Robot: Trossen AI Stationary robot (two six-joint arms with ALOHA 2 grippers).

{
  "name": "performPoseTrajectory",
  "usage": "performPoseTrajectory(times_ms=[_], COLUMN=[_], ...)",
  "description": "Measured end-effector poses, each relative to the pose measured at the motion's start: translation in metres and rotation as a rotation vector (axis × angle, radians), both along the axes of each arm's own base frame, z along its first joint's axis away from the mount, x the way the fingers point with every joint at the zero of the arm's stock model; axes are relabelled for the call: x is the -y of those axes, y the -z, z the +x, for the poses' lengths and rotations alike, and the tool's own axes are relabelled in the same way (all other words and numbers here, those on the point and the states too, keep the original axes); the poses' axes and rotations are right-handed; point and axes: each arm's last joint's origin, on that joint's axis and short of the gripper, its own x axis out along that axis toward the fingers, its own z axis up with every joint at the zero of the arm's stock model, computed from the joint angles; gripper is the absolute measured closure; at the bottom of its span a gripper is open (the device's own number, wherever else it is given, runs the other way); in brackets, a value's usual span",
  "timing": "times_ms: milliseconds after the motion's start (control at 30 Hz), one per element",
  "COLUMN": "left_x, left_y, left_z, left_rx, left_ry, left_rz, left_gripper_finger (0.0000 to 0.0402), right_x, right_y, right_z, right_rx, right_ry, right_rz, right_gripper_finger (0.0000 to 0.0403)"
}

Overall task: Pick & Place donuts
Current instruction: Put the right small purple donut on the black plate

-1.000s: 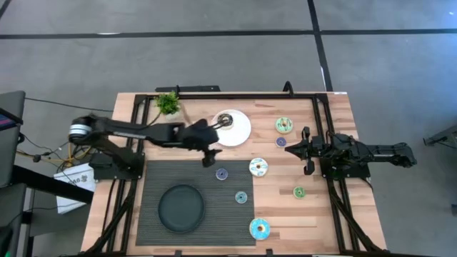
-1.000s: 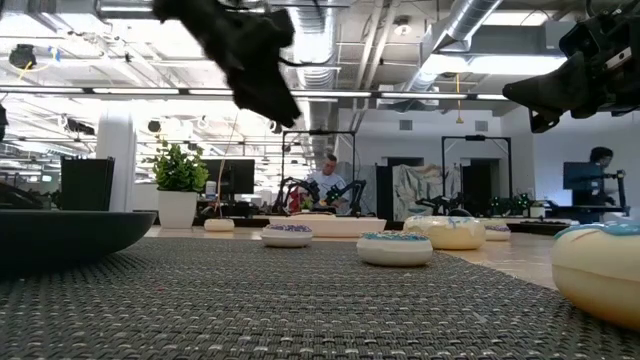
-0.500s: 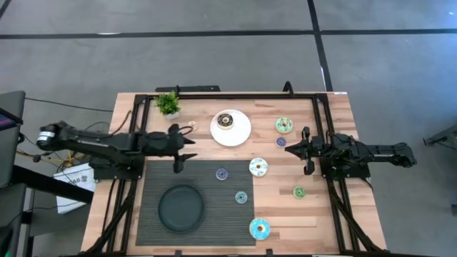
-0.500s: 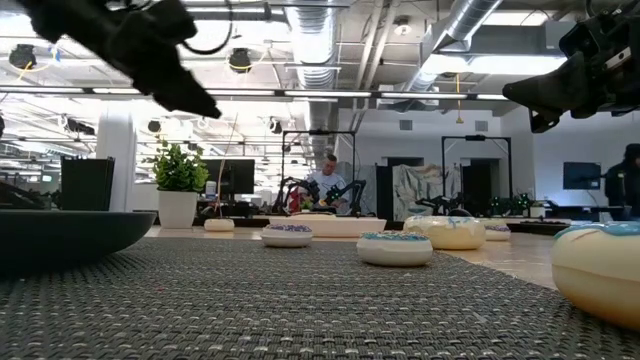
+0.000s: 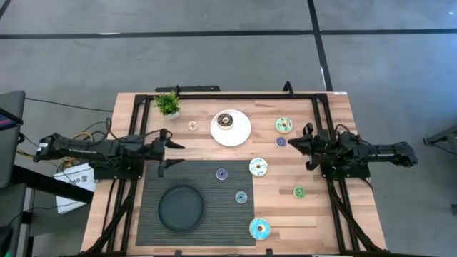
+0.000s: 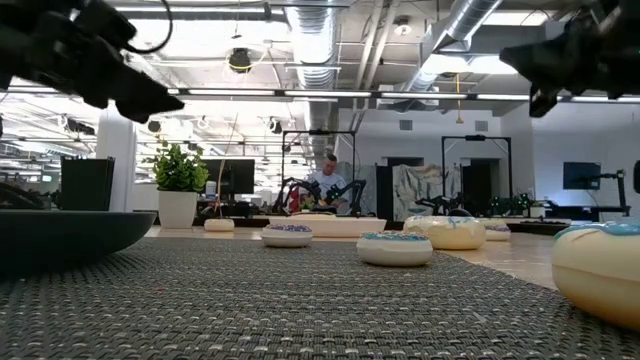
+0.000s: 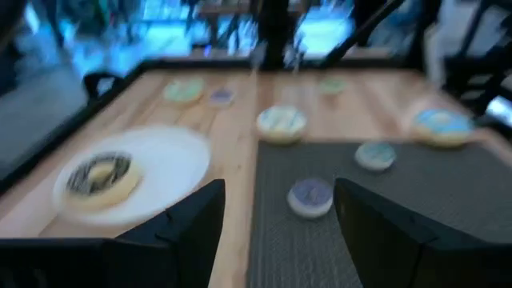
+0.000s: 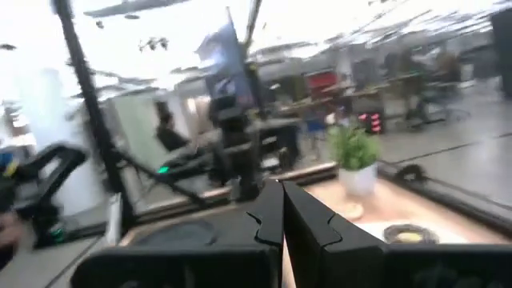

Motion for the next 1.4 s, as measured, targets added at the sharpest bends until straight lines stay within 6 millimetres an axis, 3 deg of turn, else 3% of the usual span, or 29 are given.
performPoseTrajectory(times_ms=[233,467,667,867,967,1400], left_x=[0.000,-0.005,-0.008,-0.008,-0.008,-0.008], left_y=[0.012,0.013,0.011,0.014,0.015,0.017], left_z=[-0.007,-0.007,-0.007,-0.007,-0.007,-0.007], left_rx=[0.117,0.124,0.147,0.124,0.115,0.096], left_ry=[0.008,-0.041,-0.065,-0.068,-0.069,-0.071], left_rz=[0.029,-0.002,-0.011,-0.042,-0.056,-0.076], left_gripper_finger=[0.0173,0.0173,0.0173,0.0173,0.0173,0.0173], right_x=[0.006,0.018,0.038,0.049,0.051,0.055], right_y=[-0.034,-0.074,-0.086,-0.073,-0.060,-0.025], right_z=[0.017,0.062,0.095,0.106,0.107,0.126], right_rx=[-0.154,-0.470,-0.793,-1.103,-1.215,-1.402], right_ry=[0.213,0.512,0.705,0.793,0.800,0.816], right_rz=[0.031,0.109,0.301,0.490,0.591,0.727], right_gripper_finger=[0.0403,0.0403,0.0403,0.0399,0.0378,0.0184])
